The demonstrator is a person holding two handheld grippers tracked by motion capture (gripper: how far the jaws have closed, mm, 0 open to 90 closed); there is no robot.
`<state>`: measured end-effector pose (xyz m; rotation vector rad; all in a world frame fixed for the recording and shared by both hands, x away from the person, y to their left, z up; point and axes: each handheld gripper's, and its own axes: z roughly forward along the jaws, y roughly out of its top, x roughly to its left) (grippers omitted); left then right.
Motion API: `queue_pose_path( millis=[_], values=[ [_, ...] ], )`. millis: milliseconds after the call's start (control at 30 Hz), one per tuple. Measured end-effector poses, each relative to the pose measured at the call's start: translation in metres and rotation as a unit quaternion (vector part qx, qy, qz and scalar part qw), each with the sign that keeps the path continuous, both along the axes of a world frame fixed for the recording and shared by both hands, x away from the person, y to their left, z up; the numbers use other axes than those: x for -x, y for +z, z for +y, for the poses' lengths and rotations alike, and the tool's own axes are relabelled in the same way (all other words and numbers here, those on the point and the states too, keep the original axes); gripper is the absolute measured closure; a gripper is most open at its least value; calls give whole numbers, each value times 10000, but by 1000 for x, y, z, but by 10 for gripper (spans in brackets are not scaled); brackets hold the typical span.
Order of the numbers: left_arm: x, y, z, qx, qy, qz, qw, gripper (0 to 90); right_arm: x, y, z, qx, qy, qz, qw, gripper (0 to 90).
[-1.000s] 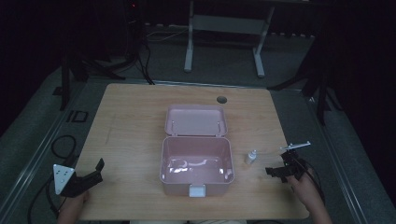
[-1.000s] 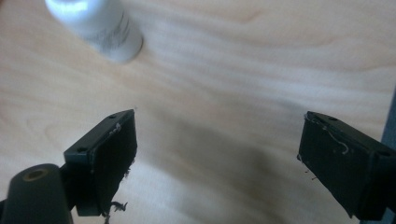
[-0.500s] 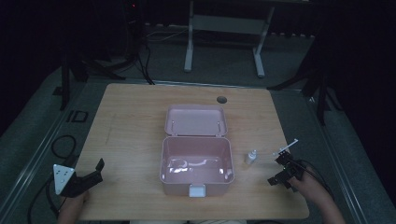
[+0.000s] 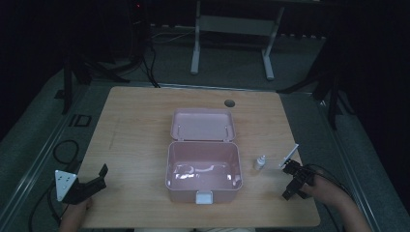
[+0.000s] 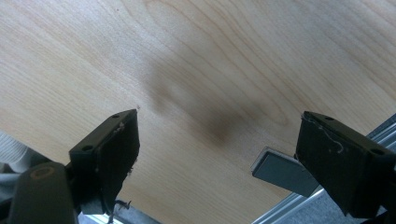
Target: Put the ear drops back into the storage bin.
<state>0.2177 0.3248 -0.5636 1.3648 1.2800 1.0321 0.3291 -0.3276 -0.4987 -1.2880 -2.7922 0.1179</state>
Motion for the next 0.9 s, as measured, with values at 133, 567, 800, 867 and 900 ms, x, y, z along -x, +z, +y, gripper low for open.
queue_pose_path(
  millis=[133,567,800,867,900],
  values=[
    [0,0,0,-1,-4,-2,10000,10,-6,0,2,38,-7,30,10000,132],
    [0,0,0,6,-7,2,10000,9,-31,7,11,-87,-53,-87,9999,118],
    [0,0,0,2,-14,10,10000,9,-45,11,23,-158,-26,-168,9997,118],
    [0,0,0,3,-16,9,10000,9,-48,12,28,-137,5,-178,9997,118],
    [0,0,0,6,-17,9,10000,9,-49,12,29,-134,3,-181,9997,119]
  ],
)
